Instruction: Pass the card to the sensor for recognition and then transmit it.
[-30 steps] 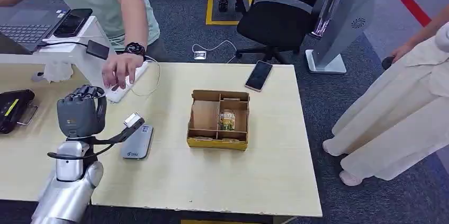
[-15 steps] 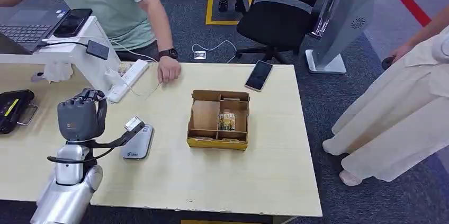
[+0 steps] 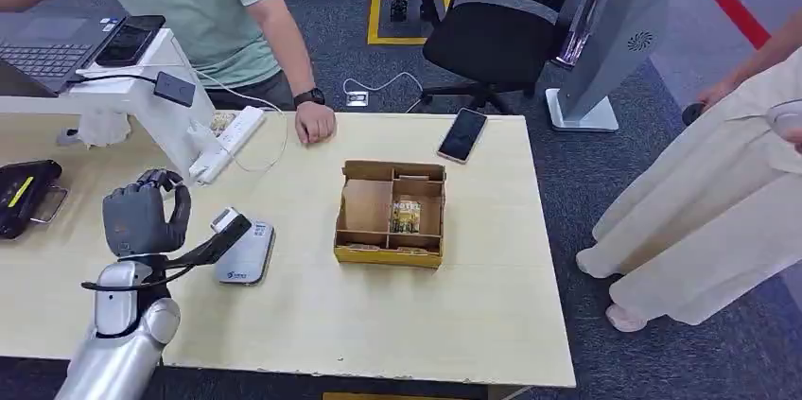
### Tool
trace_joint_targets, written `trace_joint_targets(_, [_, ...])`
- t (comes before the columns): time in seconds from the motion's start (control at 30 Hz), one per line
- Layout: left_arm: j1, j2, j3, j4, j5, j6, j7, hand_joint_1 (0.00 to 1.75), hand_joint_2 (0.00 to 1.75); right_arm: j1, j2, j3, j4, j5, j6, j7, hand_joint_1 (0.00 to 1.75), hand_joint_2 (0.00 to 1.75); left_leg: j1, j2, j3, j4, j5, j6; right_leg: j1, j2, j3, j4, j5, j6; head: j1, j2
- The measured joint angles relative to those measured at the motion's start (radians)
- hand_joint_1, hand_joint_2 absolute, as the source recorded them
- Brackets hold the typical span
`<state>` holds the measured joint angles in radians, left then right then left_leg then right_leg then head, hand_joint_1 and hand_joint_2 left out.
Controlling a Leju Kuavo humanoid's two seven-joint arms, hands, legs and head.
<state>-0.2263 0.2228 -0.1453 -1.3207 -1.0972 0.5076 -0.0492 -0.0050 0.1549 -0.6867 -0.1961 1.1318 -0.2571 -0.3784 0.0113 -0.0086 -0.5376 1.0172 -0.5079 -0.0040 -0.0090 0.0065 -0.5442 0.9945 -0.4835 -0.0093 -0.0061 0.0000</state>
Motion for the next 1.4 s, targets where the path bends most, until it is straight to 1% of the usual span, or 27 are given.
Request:
trace_joint_targets(0.03, [0.003,0.002,0.0,0.0,0.051,-0.038,-0.005,1.75,1.75,0.0,0.0,0.0,0.0,0.0,0.002,0.0,0.0,1.75,0.0,0.0,0.0,0.0,0.0,0.0,0.0,0.0,0.0,0.0,0.0,0.0,0.0,0.0])
trace_joint_targets(0.1, [0.008,0.002,0.0,0.0,0.129,-0.092,-0.015,1.75,1.75,0.0,0.0,0.0,-0.001,0.0,0.003,0.001,0.0,1.75,0.0,0.0,0.0,0.0,0.0,0.0,0.0,0.0,0.0,0.0,0.0,0.0,0.0,0.0])
trace_joint_targets(0.2, [0.014,0.001,0.006,0.001,0.209,-0.147,-0.019,1.75,1.75,0.0,0.0,0.0,-0.002,0.0,0.003,0.003,0.0,1.75,0.0,0.0,0.0,0.0,0.0,0.0,0.0,0.0,0.0,0.0,0.0,0.0,0.0,0.0])
trace_joint_targets(0.27, [0.014,-0.002,0.019,0.005,0.255,-0.188,-0.008,1.75,1.75,0.0,0.0,0.0,-0.003,0.0,0.003,0.006,0.0,1.75,0.0,0.0,0.0,0.0,0.0,0.0,0.0,0.0,0.0,0.0,0.0,0.0,0.0,0.0])
trace_joint_targets(0.4, [0.013,-0.003,0.027,0.015,0.31,-0.276,0.032,1.75,1.75,0.0,0.0,-0.001,-0.006,0.0,0.003,0.014,0.0,1.75,0.0,0.0,0.0,0.0,0.0,0.0,0.0,0.0,0.0,0.0,0.0,0.0,0.0,0.0])
trace_joint_targets(0.63, [0.01,-0.011,0.047,0.03,0.36,-0.333,0.071,1.75,1.75,0.0,0.0,-0.003,-0.01,0.001,0.005,0.022,0.0,1.75,0.0,0.0,0.0,0.0,0.0,0.0,0.0,0.0,0.0,0.0,0.0,0.0,0.0,0.0])
trace_joint_targets(0.77, [0.009,-0.011,0.048,0.037,0.376,-0.353,0.081,1.75,1.75,0.0,0.0,-0.006,-0.012,0.002,0.006,0.023,0.0,1.75,0.0,0.0,0.0,0.0,0.0,0.0,0.0,0.0,0.0,0.0,0.0,0.0,0.0,0.0])
trace_joint_targets(0.83, [0.009,-0.01,0.048,0.04,0.39,-0.377,0.092,1.75,1.75,0.001,0.0,-0.008,-0.013,0.004,0.005,0.024,0.0,1.75,0.0,0.0,0.0,0.0,0.0,0.0,0.0,0.0,0.0,0.0,0.0,0.0,0.0,0.0])
trace_joint_targets(0.93, [0.009,-0.007,0.049,0.043,0.414,-0.405,0.093,1.75,1.75,0.001,0.0,-0.01,-0.014,0.009,0.005,0.025,0.0,1.75,0.0,0.0,0.0,0.0,0.0,0.0,0.0,0.0,0.0,0.0,0.0,0.0,0.0,0.0])
trace_joint_targets(1.07, [0.013,0.005,0.052,0.041,0.497,-0.465,0.083,1.75,1.75,0.001,0.0,-0.014,-0.014,0.016,0.005,0.023,0.0,1.75,0.0,0.0,0.0,0.0,0.0,0.0,0.0,0.0,0.0,0.0,0.0,0.0,0.0,0.0])
trace_joint_targets(1.27, [0.029,0.03,0.06,0.017,0.597,-0.533,0.068,1.75,1.75,0.002,0.0,-0.021,-0.015,0.018,0.005,0.018,0.0,1.75,0.0,0.0,0.0,0.0,0.0,0.0,0.0,0.0,0.0,0.0,0.0,0.0,0.0,0.0])
trace_joint_targets(1.4, [0.038,0.04,0.068,0.003,0.614,-0.55,0.068,1.75,1.75,0.003,0.0,-0.024,-0.015,0.018,0.005,0.018,0.0,1.75,0.0,0.0,0.0,0.0,0.0,0.0,0.0,0.0,0.0,0.0,0.0,0.0,0.0,0.0])
